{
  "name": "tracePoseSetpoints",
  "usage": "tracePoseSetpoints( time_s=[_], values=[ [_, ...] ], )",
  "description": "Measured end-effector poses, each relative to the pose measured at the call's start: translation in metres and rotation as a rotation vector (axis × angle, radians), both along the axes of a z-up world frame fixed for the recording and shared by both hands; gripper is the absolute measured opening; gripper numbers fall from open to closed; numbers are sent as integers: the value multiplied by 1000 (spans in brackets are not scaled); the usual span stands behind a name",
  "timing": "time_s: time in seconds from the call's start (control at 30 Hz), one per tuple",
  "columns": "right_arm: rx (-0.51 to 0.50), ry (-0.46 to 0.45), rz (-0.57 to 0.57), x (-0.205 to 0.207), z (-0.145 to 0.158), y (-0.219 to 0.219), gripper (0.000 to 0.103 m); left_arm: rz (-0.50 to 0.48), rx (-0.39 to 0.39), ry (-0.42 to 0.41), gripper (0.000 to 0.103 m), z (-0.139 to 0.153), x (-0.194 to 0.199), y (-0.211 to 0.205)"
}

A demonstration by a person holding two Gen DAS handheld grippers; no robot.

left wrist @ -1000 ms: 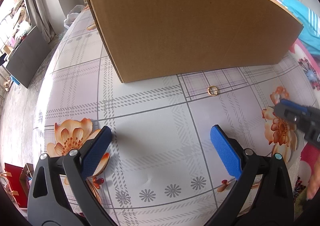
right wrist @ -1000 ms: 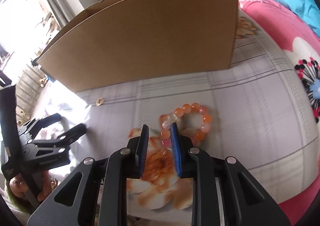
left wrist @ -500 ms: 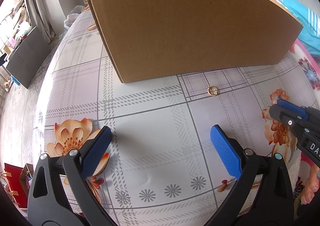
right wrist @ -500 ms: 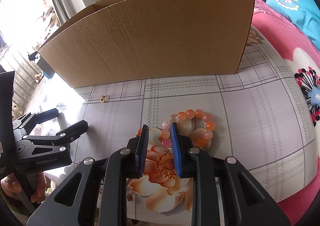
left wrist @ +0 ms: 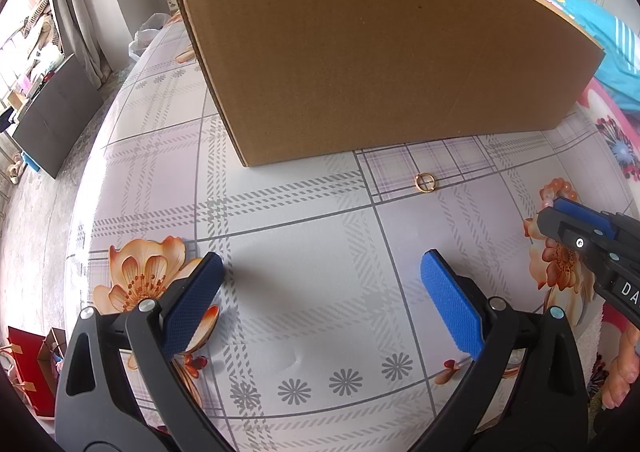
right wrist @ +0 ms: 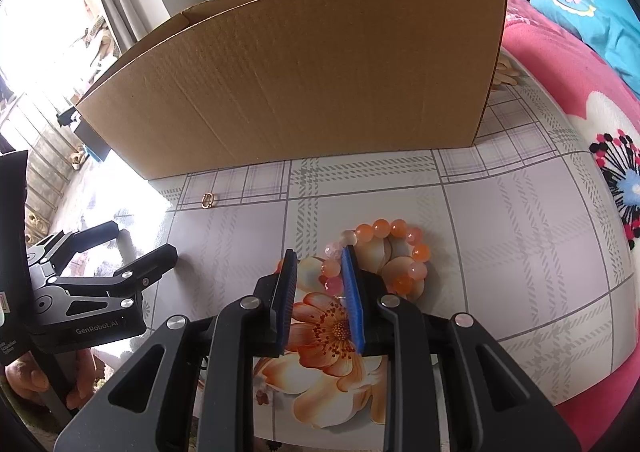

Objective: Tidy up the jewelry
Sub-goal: 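Close the left tool on the small gold ring while the right tool holds the bracelet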

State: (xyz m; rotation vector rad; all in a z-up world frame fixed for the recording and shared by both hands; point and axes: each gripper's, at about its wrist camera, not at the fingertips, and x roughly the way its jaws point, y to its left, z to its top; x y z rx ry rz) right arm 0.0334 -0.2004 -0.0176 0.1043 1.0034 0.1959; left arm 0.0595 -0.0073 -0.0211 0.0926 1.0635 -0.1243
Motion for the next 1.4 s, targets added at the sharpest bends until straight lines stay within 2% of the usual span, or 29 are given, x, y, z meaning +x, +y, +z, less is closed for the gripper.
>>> tracePoseSetpoints(
  time_s=[0.4, 0.67, 0.83, 0.93, 1.1, 1.13, 1.17, 1.23, 1.27, 1.4],
  values=[
    [13, 4, -8, 2, 2, -3, 27, -12, -2, -13, 96, 1, -4, 0],
    [22, -18, -4, 0, 1, -2, 33, -31, -5, -33, 96, 2, -8, 0],
    [59, -28, -2, -3, -1, -7, 33, -59, -8, -24, 96, 3, -9, 2],
    [79, -36, 1, -6, -1, -12, 33, -95, -51, -37, 96, 6, -9, 3],
    [97, -50, 12, -10, -2, -16, 33, -163, -101, -125, 94, 20, -12, -5],
    [104, -50, 14, -11, -2, -17, 33, -184, -103, -142, 90, 22, -12, -9],
    [110, -51, 15, -10, -2, -18, 33, -198, -103, -151, 78, 22, -12, -12],
    [129, -51, 17, -11, -2, -20, 33, -237, -99, -152, 68, 21, -8, -20],
    [135, -52, 18, -11, -2, -21, 33, -245, -98, -148, 59, 20, -6, -22],
    [152, -57, 25, -13, -2, -24, 33, -280, -127, -115, 42, 16, 2, -28]
  ],
)
